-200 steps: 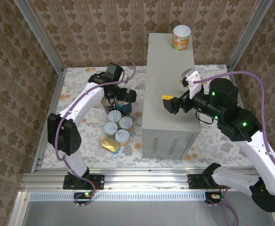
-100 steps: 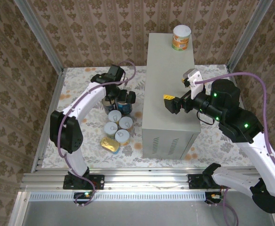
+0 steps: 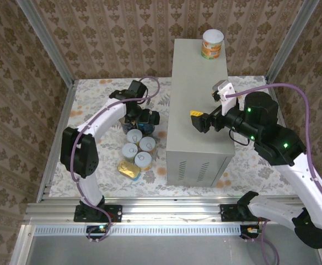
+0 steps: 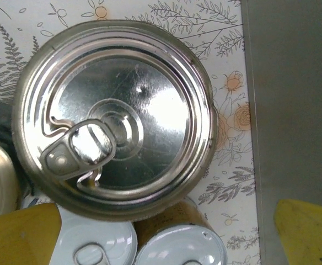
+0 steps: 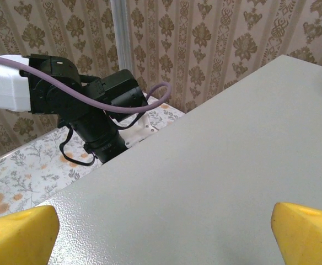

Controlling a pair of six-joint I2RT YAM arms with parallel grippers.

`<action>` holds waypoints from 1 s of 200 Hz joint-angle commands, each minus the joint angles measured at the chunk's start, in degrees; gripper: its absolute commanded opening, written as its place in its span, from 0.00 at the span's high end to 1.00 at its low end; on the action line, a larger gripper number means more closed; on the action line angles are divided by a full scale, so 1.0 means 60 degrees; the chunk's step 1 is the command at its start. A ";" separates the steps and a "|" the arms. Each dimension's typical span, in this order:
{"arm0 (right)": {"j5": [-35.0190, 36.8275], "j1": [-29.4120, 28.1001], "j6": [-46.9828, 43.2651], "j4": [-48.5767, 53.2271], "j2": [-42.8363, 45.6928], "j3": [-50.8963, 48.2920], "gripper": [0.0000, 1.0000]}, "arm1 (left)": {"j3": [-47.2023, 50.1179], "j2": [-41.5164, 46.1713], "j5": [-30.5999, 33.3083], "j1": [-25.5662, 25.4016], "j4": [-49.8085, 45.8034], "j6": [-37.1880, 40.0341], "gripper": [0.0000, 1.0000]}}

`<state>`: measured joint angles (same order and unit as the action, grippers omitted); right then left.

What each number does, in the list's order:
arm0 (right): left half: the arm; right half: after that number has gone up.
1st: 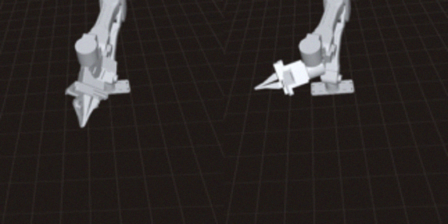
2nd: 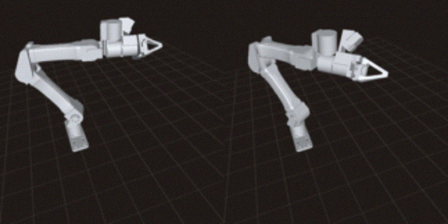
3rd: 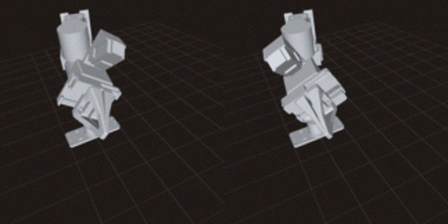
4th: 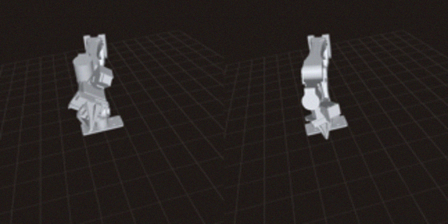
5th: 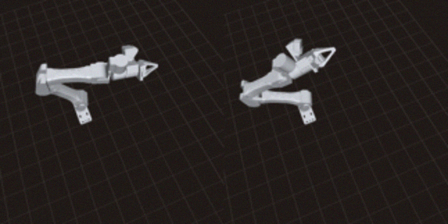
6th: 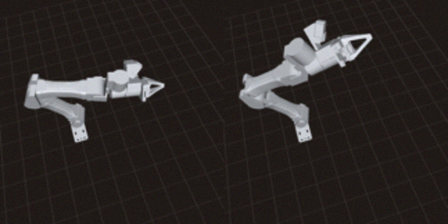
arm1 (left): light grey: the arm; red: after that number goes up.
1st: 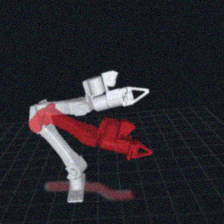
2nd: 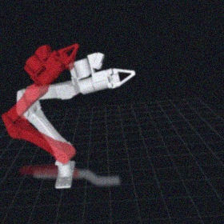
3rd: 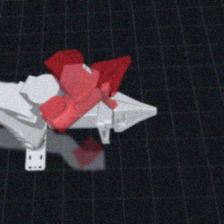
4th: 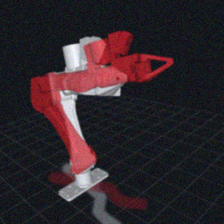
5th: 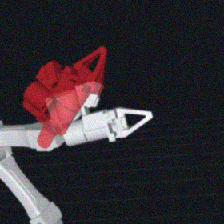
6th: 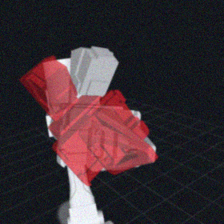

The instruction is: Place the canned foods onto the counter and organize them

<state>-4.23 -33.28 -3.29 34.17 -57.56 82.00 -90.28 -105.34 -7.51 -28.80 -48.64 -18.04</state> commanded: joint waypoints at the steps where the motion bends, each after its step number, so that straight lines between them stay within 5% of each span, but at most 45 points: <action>1: 0.0260 -0.0050 -0.0199 0.0124 -0.0030 0.0119 0.00 | 0.0022 -0.0279 -0.0204 0.0107 0.0152 -0.0200 0.00; 138: 0.0387 -0.0050 -0.0272 0.0331 -0.0029 0.0179 0.00 | -0.1226 -0.1826 0.0758 0.0205 0.0133 0.0054 0.02; 200: -0.1151 -0.0076 -0.0448 0.1305 -0.0780 0.1375 0.00 | -0.1485 -0.2086 0.1389 0.0024 -0.0169 0.0324 0.03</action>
<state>-4.93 -33.28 -4.60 37.41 -59.59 84.66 -99.18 -114.56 -0.27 -28.69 -47.40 -17.74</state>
